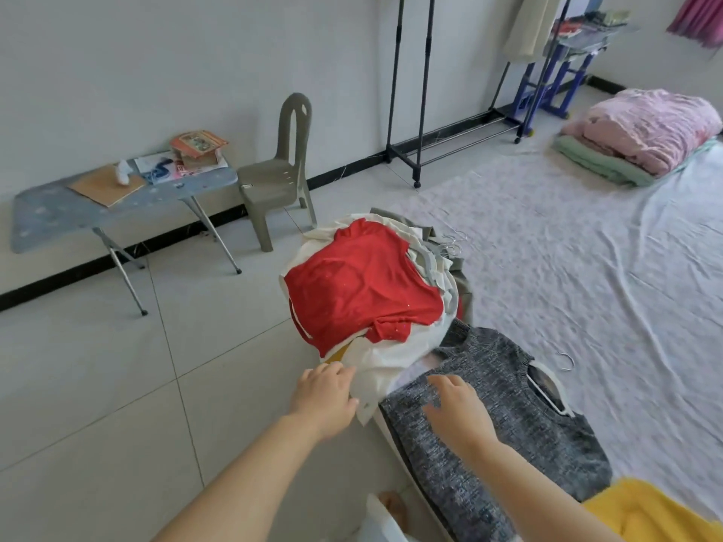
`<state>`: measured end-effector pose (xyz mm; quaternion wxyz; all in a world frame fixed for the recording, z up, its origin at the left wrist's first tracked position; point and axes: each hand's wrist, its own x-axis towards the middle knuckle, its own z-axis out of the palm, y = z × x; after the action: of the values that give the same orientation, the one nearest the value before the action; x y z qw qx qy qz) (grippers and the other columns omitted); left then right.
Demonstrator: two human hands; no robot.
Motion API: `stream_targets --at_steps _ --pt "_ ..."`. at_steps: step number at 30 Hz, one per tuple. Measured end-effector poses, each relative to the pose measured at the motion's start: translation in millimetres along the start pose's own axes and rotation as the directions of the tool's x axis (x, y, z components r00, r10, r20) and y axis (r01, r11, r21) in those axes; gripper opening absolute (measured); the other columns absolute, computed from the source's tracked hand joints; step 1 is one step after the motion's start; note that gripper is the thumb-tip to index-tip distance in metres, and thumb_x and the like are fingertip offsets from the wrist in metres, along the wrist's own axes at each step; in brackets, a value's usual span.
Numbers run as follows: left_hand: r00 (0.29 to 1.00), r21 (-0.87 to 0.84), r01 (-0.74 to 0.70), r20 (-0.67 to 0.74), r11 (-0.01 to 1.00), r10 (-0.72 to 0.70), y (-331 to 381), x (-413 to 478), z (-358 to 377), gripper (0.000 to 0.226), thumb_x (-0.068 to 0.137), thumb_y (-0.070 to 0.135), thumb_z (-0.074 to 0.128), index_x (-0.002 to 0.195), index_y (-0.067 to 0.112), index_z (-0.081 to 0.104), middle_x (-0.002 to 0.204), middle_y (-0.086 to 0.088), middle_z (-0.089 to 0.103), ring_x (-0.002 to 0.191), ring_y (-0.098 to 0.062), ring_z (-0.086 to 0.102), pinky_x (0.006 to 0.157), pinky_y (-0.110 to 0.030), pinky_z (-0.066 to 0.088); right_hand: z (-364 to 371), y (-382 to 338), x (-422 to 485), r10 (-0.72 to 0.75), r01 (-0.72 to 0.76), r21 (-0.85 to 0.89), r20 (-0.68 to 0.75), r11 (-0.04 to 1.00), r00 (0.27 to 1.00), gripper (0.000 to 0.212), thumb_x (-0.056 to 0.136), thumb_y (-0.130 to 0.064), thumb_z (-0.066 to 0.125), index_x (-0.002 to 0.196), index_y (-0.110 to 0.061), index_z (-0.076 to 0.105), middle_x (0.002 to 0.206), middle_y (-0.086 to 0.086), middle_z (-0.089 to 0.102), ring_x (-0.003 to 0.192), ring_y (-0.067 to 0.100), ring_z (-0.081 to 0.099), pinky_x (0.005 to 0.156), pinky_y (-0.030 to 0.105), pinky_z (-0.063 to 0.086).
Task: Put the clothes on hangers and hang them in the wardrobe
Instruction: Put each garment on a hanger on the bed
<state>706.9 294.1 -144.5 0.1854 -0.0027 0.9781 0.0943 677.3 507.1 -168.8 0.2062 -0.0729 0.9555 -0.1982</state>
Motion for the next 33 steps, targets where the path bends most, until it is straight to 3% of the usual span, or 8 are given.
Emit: stream_targets --at_steps 8,13,20,26,33 --pt "0.994 0.016 -0.112 0.019 0.994 0.111 -67 110 -56 0.056 0.091 0.037 0.044 0.142 0.020 0.028 0.141 0.000 0.038 0.130 -0.020 0.034 0.107 -0.036 0.024 -21 -63 98 0.073 -0.071 0.032 -0.044 0.997 0.996 0.050 0.091 -0.028 0.054 0.137 -0.021 0.038 0.135 0.001 0.045 0.125 0.021 0.040 0.101 0.033 0.038" --pt "0.958 0.065 -0.283 0.072 0.957 0.279 -114 187 -84 0.058 0.091 0.039 0.044 0.143 0.021 0.027 0.142 0.000 0.036 0.132 -0.020 0.031 0.108 -0.037 0.021 -20 -99 155 0.233 -0.223 0.091 -0.117 0.971 0.965 0.041 0.089 -0.025 0.056 0.128 -0.020 0.047 0.129 0.001 0.049 0.119 0.022 0.045 0.096 0.034 0.042" --pt "0.890 0.132 -0.452 0.142 0.882 0.434 -167 280 -125 0.058 0.091 0.041 0.045 0.142 0.021 0.028 0.140 0.001 0.039 0.129 -0.020 0.035 0.106 -0.036 0.024 -19 -149 211 0.431 -0.389 0.234 -0.162 0.891 0.888 0.048 0.089 -0.022 0.055 0.136 -0.019 0.042 0.135 0.001 0.045 0.122 0.018 0.042 0.097 0.033 0.040" --pt "0.825 0.131 -0.557 0.199 0.820 0.529 -159 345 -134 0.056 0.091 0.042 0.045 0.141 0.022 0.030 0.137 0.003 0.041 0.126 -0.019 0.037 0.106 -0.035 0.026 -23 -136 251 0.530 -0.482 0.266 -0.149 0.835 0.835 0.046 0.089 -0.022 0.055 0.134 -0.020 0.044 0.132 0.002 0.046 0.122 0.017 0.042 0.097 0.028 0.037" --pt "0.828 0.109 -0.541 0.243 0.834 0.505 -146 434 -129 0.056 0.092 0.041 0.044 0.142 0.022 0.029 0.137 0.005 0.041 0.127 -0.016 0.037 0.105 -0.031 0.027 -25 -83 346 0.573 -0.537 0.247 -0.103 0.806 0.813 0.045 0.088 -0.027 0.055 0.132 -0.021 0.046 0.130 0.002 0.049 0.126 0.020 0.040 0.105 0.035 0.033"
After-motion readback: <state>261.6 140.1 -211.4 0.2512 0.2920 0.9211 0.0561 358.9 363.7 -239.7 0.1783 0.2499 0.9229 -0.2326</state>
